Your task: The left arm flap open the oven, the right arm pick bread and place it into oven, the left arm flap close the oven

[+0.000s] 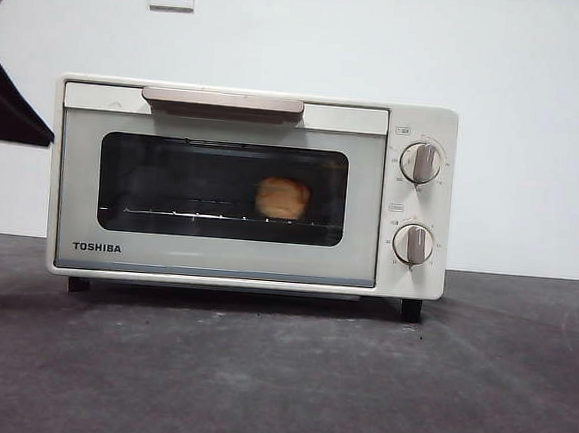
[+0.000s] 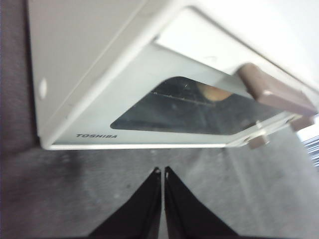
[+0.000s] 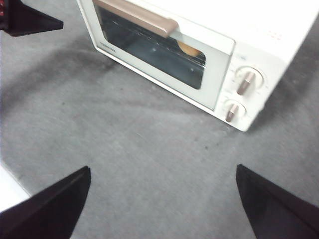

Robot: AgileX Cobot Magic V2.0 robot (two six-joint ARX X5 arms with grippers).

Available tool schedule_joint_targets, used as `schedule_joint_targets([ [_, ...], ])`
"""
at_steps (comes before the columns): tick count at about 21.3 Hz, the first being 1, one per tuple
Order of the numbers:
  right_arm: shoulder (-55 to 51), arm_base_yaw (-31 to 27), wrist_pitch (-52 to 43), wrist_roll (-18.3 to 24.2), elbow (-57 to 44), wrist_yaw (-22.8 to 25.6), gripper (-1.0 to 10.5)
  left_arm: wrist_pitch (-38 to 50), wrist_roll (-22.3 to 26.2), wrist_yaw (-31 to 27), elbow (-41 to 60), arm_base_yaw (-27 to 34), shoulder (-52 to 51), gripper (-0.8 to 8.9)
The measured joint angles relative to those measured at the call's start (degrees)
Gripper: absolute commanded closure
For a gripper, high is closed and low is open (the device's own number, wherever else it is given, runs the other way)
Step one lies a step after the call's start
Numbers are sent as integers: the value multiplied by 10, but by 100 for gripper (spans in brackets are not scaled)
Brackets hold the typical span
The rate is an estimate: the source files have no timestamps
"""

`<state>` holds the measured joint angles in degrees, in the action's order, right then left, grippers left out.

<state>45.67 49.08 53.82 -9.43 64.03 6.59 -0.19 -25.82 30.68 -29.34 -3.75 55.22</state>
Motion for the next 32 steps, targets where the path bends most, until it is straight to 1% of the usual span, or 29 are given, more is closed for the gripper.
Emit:
schedule_joint_targets([
  [4, 12, 0, -35, 0, -9, -25, 482, -147, 75, -66, -67, -23, -48, 796],
  [6, 16, 0, -57, 0, -20, -36, 483, -202, 102, -89, -98, -33, -64, 796],
  [8, 17, 0, -82, 0, -39, -48, 482, -250, 120, -105, -130, -43, -81, 796],
  [14, 18, 0, -139, -1, -105, -82, 482, -358, 158, -165, -200, -73, -124, 797],
  [16, 18, 0, -162, -3, -119, -86, 482, -380, 164, -173, -212, -79, -138, 797],
  [22, 18, 0, -207, -5, -129, -96, 482, -416, 171, -175, -213, -86, -176, 797],
  [32, 18, 0, -212, -5, -129, -96, 483, -426, 174, -175, -213, -87, -181, 794],
])
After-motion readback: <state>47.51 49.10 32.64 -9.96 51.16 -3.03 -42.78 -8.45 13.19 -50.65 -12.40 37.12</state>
